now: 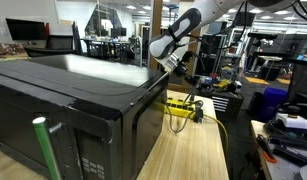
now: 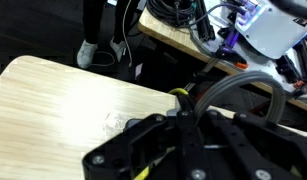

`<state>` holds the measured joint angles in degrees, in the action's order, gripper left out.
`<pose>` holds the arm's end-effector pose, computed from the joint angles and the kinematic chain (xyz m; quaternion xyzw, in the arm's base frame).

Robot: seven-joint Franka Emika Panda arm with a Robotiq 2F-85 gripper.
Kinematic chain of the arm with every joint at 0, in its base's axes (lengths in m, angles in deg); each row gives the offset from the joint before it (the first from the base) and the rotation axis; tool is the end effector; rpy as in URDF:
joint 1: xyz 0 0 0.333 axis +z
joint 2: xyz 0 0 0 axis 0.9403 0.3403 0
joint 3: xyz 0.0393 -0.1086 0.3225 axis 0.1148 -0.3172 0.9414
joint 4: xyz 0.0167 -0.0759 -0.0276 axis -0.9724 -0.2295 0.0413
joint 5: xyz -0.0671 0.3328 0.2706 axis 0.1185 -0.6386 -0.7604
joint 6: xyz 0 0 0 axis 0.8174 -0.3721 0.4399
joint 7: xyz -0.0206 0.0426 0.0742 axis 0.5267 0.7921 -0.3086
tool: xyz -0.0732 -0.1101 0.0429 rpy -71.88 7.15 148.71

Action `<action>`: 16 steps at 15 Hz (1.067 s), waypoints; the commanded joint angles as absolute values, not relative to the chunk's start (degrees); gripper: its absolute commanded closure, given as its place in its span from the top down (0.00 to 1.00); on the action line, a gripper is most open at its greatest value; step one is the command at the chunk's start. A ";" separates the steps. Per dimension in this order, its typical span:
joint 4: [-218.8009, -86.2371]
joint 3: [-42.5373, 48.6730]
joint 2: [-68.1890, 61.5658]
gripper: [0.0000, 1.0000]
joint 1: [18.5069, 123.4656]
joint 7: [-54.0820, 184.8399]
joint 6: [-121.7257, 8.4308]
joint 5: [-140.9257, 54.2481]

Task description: Put the electric wire head in the extension cord

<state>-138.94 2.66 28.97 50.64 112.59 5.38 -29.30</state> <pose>0.5711 -0.2959 0.1602 -0.8571 -0.1661 0.4769 0.1016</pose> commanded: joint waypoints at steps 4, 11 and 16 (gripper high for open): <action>-141.23 2.82 31.26 0.01 52.51 107.36 -2.01 -27.60; -142.36 2.83 31.39 0.01 53.50 104.55 -3.37 -25.37; -143.13 2.89 31.33 0.01 53.93 102.69 -4.54 -24.30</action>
<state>-140.55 2.36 29.08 53.80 106.33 2.57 -24.04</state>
